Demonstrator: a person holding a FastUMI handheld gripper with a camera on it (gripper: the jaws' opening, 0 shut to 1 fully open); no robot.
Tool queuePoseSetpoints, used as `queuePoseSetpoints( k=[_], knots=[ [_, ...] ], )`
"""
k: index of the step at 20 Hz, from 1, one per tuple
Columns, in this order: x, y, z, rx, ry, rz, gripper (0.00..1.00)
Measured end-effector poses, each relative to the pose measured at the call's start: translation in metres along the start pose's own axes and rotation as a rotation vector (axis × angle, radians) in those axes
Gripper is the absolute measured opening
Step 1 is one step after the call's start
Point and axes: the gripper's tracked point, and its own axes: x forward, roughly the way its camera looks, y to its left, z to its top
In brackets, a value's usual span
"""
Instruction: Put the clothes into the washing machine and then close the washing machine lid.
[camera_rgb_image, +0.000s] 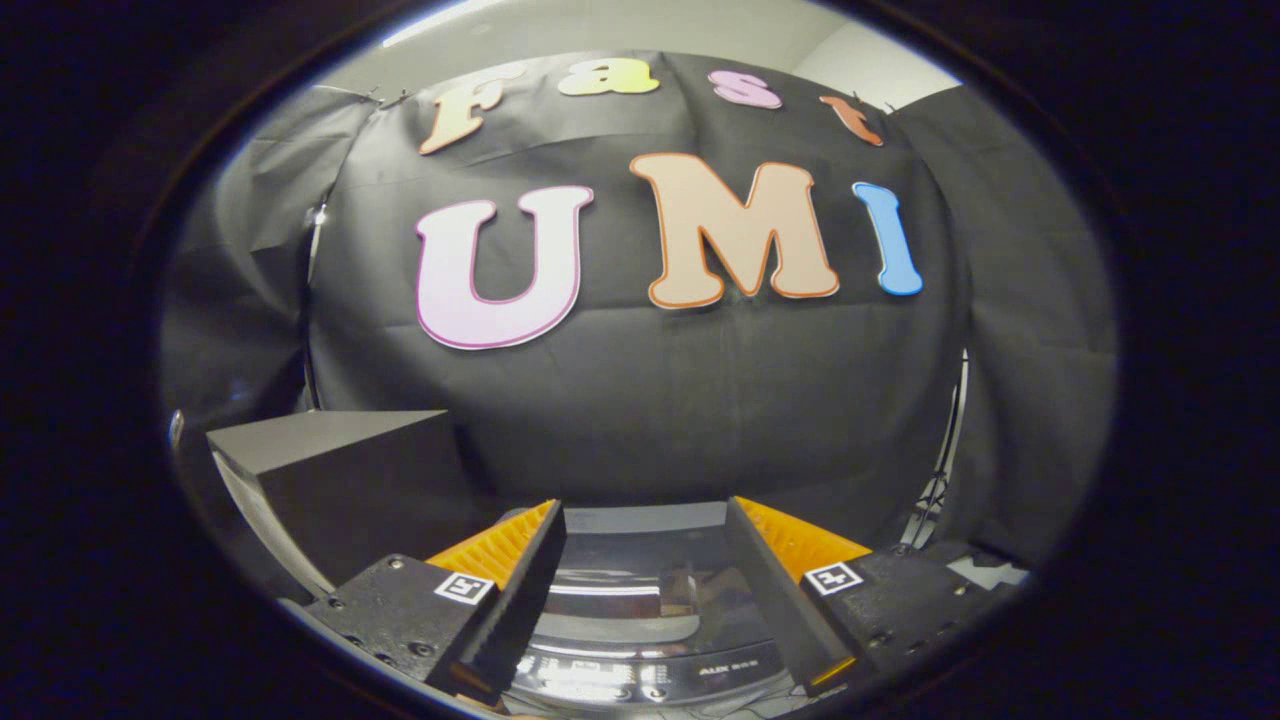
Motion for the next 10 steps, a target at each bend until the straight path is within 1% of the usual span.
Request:
queuePoseSetpoints(
  k=[2, 4, 8, 10],
  knots=[
    [-0.024, -0.004, -0.012, 0.020, -0.032, 0.037, 0.97],
    [-0.046, -0.013, -0.022, 0.021, -0.085, 0.051, 0.97],
    [-0.093, -0.028, -0.055, -0.063, -0.129, 0.043, 0.97],
    [-0.116, -0.033, -0.074, -0.065, -0.132, 0.048, 0.97]
  ],
)
